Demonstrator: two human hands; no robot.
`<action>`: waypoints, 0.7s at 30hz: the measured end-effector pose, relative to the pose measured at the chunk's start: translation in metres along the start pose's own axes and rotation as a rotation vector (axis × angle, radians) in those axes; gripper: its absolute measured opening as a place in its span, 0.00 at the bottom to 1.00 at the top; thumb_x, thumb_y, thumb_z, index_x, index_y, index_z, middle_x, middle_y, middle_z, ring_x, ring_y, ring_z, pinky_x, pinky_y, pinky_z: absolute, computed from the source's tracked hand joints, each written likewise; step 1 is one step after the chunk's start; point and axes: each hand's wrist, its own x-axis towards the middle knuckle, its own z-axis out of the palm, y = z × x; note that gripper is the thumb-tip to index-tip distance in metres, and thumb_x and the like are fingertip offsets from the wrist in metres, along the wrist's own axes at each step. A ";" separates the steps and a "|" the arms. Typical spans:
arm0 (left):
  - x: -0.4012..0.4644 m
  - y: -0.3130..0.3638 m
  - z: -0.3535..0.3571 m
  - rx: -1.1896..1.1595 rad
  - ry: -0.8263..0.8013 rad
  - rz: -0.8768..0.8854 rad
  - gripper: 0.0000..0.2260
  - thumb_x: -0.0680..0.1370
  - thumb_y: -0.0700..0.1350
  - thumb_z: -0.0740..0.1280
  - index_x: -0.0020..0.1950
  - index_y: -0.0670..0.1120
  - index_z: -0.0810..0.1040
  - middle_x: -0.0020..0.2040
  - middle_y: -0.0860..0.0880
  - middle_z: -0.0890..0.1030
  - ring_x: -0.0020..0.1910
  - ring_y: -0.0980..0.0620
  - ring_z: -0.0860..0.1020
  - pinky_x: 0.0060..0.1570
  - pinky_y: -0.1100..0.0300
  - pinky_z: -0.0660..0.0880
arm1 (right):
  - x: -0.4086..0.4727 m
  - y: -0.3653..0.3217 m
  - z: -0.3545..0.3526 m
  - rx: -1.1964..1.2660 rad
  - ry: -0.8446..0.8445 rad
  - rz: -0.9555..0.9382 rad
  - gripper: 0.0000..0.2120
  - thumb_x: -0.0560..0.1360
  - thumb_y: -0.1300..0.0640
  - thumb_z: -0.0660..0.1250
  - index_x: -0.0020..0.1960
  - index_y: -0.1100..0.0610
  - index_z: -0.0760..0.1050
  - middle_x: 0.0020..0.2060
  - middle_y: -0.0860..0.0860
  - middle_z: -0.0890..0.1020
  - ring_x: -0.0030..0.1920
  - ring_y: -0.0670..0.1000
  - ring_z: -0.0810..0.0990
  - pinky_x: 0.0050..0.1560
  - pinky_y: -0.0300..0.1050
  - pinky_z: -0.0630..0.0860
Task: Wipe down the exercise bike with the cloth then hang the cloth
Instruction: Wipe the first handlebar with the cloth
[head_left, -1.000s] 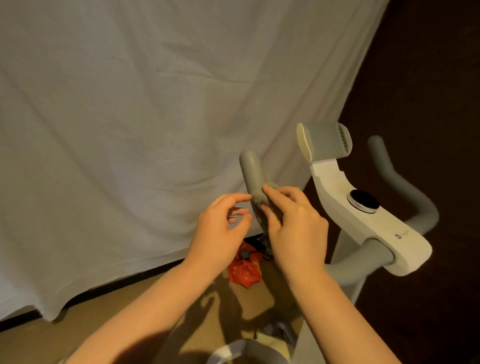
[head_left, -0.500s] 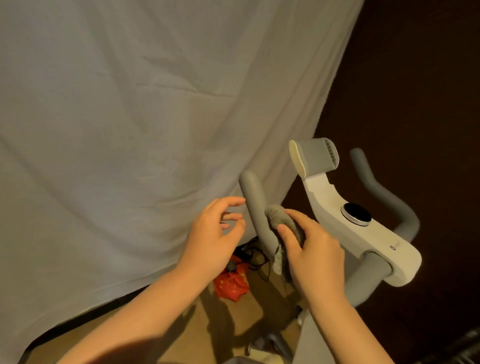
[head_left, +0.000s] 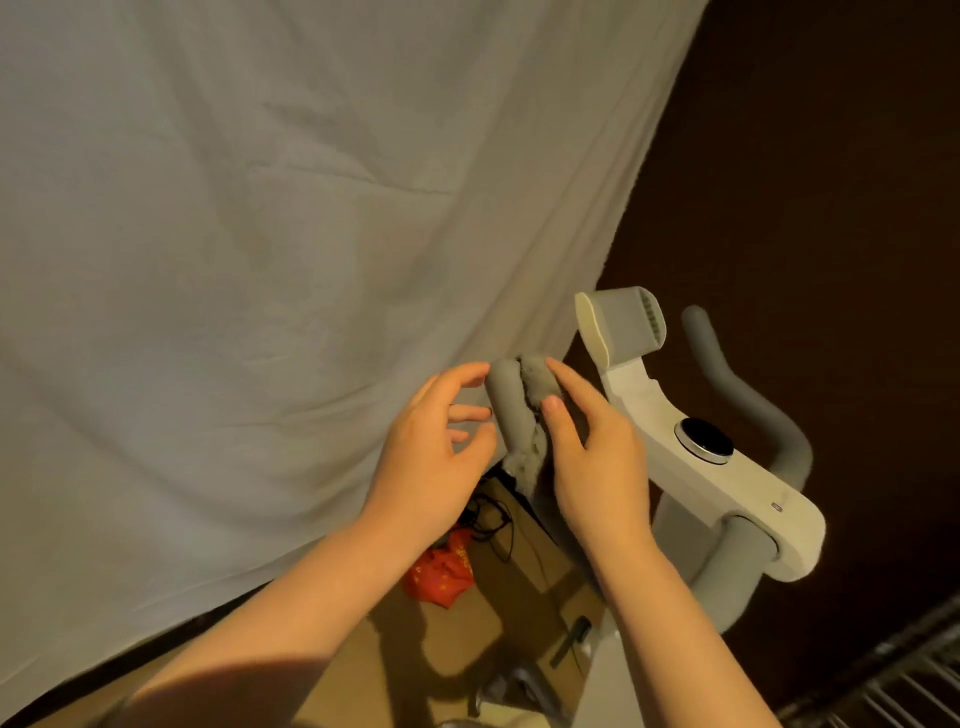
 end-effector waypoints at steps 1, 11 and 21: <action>0.002 0.000 -0.002 -0.005 -0.008 0.002 0.17 0.77 0.39 0.66 0.63 0.55 0.74 0.59 0.59 0.76 0.53 0.64 0.78 0.50 0.65 0.76 | -0.009 0.005 -0.006 0.009 -0.006 0.004 0.16 0.80 0.49 0.62 0.67 0.39 0.73 0.57 0.39 0.81 0.57 0.38 0.78 0.57 0.41 0.76; 0.008 -0.005 -0.010 -0.027 -0.042 0.043 0.16 0.77 0.39 0.67 0.61 0.56 0.76 0.56 0.59 0.76 0.52 0.64 0.79 0.50 0.70 0.74 | -0.011 -0.006 -0.002 0.035 0.115 -0.143 0.13 0.73 0.50 0.71 0.57 0.46 0.81 0.52 0.41 0.81 0.55 0.38 0.77 0.57 0.42 0.77; 0.002 -0.013 -0.004 -0.021 -0.040 0.041 0.20 0.77 0.39 0.67 0.65 0.57 0.73 0.59 0.60 0.74 0.55 0.63 0.77 0.49 0.66 0.75 | -0.023 -0.006 0.007 -0.130 0.190 -0.297 0.13 0.70 0.54 0.76 0.54 0.52 0.84 0.49 0.47 0.78 0.50 0.39 0.75 0.50 0.28 0.71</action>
